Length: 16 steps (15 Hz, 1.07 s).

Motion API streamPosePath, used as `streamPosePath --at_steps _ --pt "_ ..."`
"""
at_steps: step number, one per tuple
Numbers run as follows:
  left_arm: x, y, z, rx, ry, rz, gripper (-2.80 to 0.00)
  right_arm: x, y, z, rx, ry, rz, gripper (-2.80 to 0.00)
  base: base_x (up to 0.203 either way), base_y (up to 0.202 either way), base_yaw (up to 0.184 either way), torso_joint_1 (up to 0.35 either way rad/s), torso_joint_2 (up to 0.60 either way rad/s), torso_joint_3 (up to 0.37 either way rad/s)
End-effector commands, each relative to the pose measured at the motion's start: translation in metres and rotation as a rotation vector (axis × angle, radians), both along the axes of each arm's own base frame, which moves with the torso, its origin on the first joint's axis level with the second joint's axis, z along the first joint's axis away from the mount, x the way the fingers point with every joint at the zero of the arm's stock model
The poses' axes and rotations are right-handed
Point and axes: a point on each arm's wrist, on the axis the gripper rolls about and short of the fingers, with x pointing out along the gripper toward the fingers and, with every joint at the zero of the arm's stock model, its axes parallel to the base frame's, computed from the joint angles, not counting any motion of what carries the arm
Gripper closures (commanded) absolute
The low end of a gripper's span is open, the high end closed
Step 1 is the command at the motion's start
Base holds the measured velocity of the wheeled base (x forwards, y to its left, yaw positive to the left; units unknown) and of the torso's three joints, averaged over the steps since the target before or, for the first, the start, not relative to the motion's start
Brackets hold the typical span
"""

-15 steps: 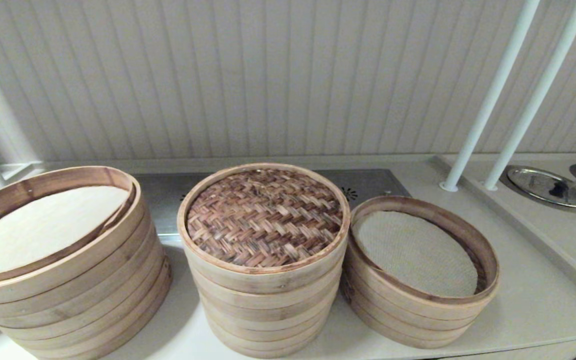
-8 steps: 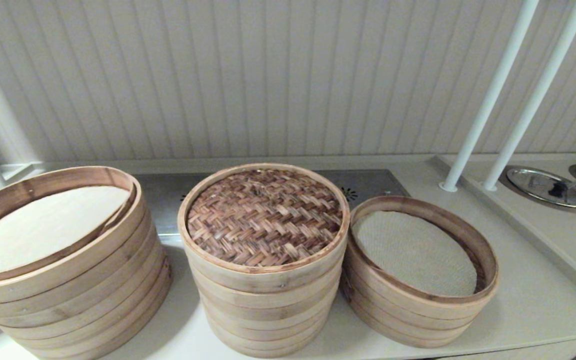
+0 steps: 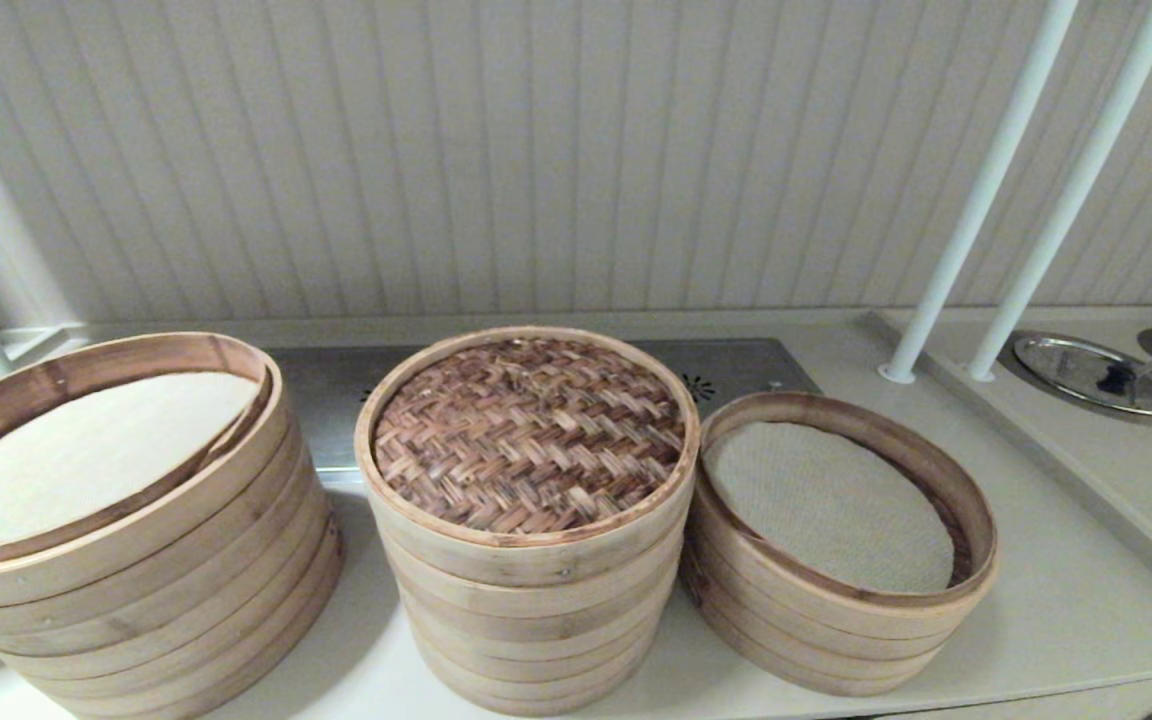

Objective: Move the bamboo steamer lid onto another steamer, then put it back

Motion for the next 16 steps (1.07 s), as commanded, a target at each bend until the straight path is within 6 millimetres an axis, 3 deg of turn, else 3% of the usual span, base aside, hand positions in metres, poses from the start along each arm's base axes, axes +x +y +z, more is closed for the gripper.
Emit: streamPosePath --at_steps 1,6,9,16 --pt "0.000 0.000 0.000 0.000 -0.001 0.000 0.00 -0.003 0.004 -0.018 0.043 -0.022 0.098 0.00 0.000 0.000 0.000 0.000 0.00 0.000" --pt "0.000 0.000 0.000 0.000 -0.001 0.000 0.00 -0.010 0.008 -0.060 -0.028 -0.071 0.239 0.00 0.000 0.000 0.000 0.000 0.00 0.000" --pt "0.000 0.000 0.000 0.000 -0.001 -0.001 0.00 -0.018 0.009 -0.073 -0.097 -0.180 0.290 0.00 0.000 0.000 0.000 0.000 0.00 0.000" --pt "0.000 0.000 0.000 -0.001 -0.001 0.000 0.00 -0.016 0.010 -0.076 -0.069 -0.222 0.298 0.00 0.000 0.000 0.000 0.000 0.00 0.000"
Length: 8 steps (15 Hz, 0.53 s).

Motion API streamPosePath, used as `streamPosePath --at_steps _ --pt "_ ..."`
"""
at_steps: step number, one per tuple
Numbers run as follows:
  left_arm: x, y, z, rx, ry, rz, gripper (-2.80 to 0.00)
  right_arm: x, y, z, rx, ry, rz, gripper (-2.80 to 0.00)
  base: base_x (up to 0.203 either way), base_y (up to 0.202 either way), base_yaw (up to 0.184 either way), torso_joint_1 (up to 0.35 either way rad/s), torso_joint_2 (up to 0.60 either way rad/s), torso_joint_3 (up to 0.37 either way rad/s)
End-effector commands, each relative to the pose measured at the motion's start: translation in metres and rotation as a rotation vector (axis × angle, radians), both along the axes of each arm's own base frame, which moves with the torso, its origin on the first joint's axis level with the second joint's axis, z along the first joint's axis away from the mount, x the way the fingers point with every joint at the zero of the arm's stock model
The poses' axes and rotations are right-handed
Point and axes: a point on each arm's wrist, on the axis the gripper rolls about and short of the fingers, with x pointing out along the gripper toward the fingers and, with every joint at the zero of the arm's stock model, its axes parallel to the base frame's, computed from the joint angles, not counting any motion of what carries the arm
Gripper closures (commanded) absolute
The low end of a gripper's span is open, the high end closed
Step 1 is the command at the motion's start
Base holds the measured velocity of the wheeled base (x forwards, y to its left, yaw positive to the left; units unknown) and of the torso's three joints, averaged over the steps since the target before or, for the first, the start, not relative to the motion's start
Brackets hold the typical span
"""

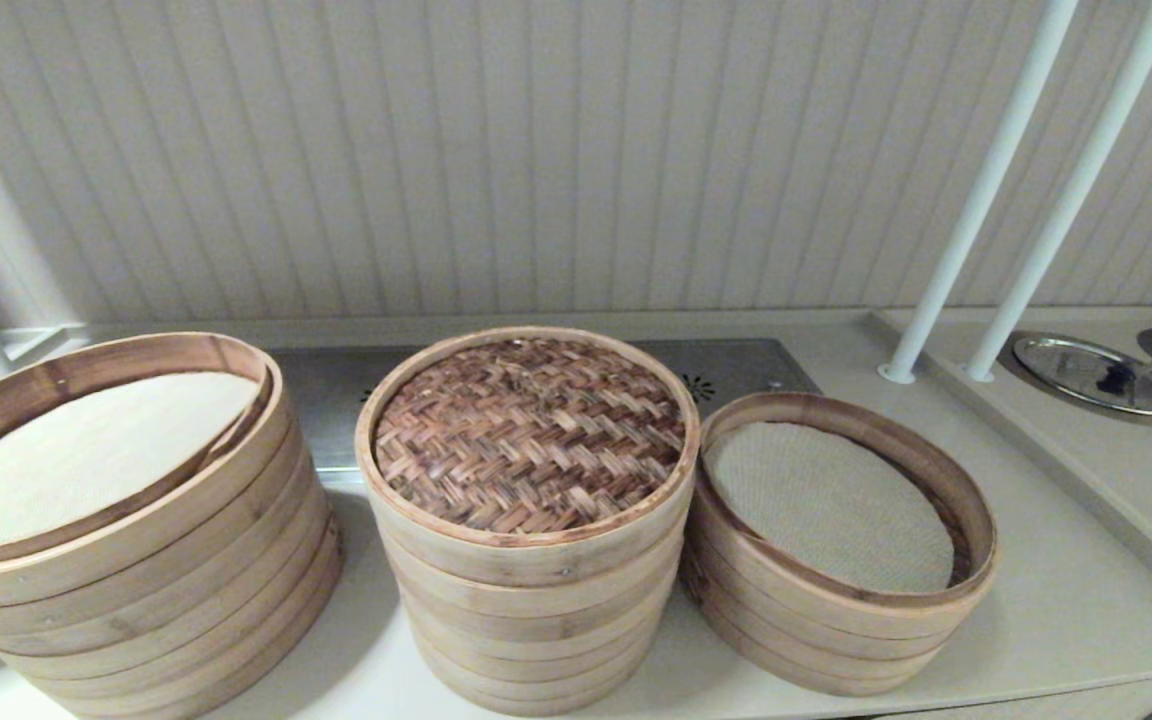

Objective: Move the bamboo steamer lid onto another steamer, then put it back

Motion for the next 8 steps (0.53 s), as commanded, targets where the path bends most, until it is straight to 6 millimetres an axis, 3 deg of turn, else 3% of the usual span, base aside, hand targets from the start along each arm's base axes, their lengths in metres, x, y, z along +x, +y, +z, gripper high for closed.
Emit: streamPosePath --at_steps 1,8 --pt "0.0000 0.0000 -0.0001 0.000 0.001 0.001 0.00 0.0003 0.0000 -0.0013 0.023 0.003 0.000 0.00 0.000 0.000 0.000 0.000 0.00 0.000" --pt "0.0000 0.0000 0.0000 -0.001 0.000 0.001 0.00 0.0003 0.0000 -0.0013 0.030 0.003 -0.001 0.00 0.000 0.000 0.000 0.000 0.00 0.005"
